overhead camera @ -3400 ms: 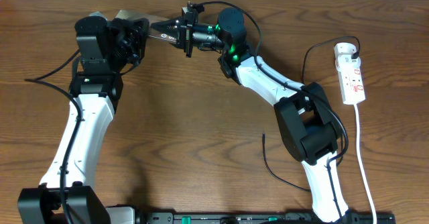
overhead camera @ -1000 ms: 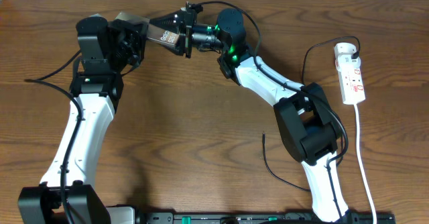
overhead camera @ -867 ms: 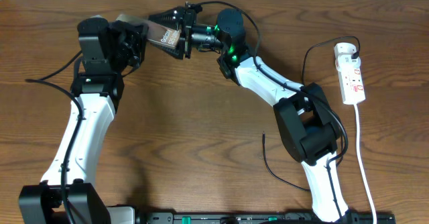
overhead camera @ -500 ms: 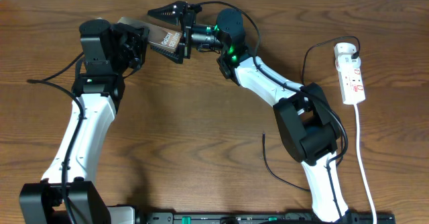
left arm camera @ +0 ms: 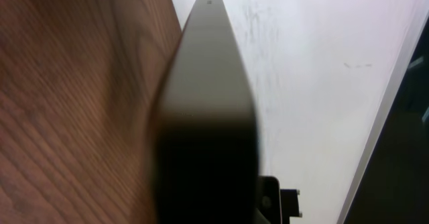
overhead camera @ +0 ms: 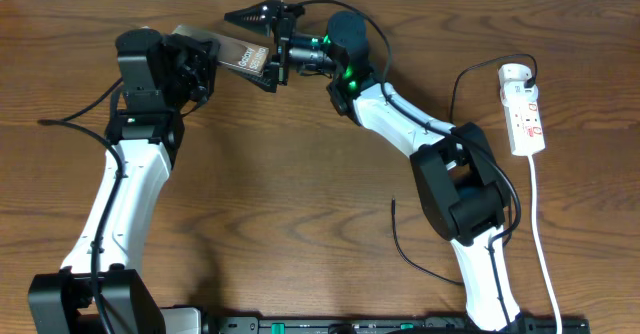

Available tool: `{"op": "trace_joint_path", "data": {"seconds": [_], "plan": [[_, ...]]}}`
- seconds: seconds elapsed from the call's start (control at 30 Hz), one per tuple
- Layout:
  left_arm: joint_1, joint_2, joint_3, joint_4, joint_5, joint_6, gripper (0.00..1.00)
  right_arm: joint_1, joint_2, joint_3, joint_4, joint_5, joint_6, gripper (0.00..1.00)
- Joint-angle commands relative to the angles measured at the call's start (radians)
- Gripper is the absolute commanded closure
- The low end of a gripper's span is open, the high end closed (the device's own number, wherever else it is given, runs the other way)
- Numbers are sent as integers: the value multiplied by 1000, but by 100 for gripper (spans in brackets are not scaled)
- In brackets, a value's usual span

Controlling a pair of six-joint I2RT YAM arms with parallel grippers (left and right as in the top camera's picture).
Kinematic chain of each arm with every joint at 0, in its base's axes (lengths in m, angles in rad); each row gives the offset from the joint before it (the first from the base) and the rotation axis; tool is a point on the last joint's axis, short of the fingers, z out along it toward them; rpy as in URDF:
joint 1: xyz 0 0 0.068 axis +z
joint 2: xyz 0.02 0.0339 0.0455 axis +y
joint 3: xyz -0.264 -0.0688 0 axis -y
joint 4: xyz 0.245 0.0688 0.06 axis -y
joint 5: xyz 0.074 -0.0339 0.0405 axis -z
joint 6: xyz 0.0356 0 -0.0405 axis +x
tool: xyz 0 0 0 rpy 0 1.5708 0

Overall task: Plug charger to phone and switch on socket
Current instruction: 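Open the right gripper and withdraw it from the phone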

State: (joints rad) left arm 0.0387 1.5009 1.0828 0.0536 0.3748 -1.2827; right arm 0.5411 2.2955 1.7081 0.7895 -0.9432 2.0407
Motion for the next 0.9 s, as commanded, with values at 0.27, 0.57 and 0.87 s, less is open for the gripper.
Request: {"op": "trace_joint_path", "data": {"seconds": [0.27, 0.57, 0.87], "plan": [[68, -5, 11, 158, 126, -87, 93, -51, -21, 11, -114, -43, -126, 1], [165, -5, 11, 314, 549, -206, 92, -125, -21, 11, -325, -93, -502, 1], [187, -5, 11, 505, 916, -239, 93, -253, -32, 13, -725, -198, -1006, 1]]}}
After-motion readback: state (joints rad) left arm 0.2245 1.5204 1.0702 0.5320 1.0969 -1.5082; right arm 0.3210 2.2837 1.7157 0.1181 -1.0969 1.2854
